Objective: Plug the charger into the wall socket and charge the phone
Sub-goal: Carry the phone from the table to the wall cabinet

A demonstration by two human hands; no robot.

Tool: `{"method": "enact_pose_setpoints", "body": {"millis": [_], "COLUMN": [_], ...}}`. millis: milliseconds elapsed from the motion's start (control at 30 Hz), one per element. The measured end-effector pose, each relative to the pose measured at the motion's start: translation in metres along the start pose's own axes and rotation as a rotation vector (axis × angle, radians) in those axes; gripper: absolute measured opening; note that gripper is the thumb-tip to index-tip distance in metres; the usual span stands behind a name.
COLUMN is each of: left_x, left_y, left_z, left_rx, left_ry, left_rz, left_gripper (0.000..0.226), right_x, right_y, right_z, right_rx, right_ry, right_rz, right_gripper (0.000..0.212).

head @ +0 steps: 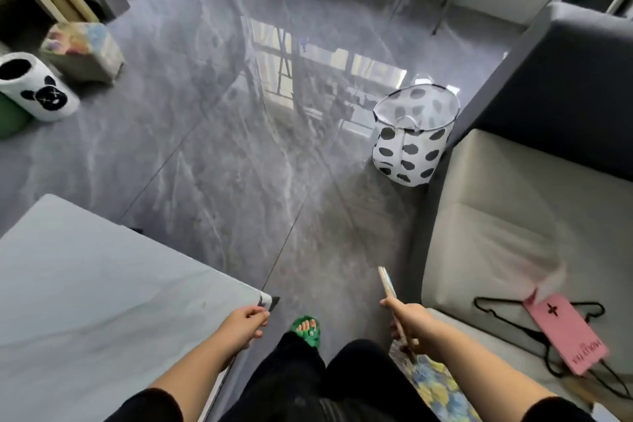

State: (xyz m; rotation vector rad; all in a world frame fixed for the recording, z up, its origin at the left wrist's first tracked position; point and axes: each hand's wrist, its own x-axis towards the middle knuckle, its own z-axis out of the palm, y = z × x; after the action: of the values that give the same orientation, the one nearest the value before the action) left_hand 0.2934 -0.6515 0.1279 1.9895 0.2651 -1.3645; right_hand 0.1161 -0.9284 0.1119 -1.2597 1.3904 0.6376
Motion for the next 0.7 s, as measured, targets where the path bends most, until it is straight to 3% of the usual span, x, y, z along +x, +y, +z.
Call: {"method": "enact_pose_setpoints", "body": {"millis": [233,400,567,700], "left_x": [0.052,0.088,0.095,0.09], "left_y": [0.124,0.185,0.206,0.192], "left_z": [0.002,0.01,-0.001,-0.029], "left_rx": [-0.212,-0.364,-0.522,-0.622], "left_ry": [0.063,0.177,0.307,0.44], "left_rz": [0.067,0.003,-0.108,-0.208], "left_gripper": [0.019,0.016,0.016,0.018], "right_x": [0.04,0.076,0.102,0.106], "right_y": [-0.114,-0.212,-0.313,-0.392], "right_z": [-0.074,-0.109,-0.077,-0.005], "right_rx": [-0.163,-0.393,-0.625,-0.821], "right_ry": [0.061,0.039,-0.051,-0.146], "right_rz": [0.01,0.028,-0.064,-0.221], "right_gripper": [0.077,0.08,0.073,0.05]}}
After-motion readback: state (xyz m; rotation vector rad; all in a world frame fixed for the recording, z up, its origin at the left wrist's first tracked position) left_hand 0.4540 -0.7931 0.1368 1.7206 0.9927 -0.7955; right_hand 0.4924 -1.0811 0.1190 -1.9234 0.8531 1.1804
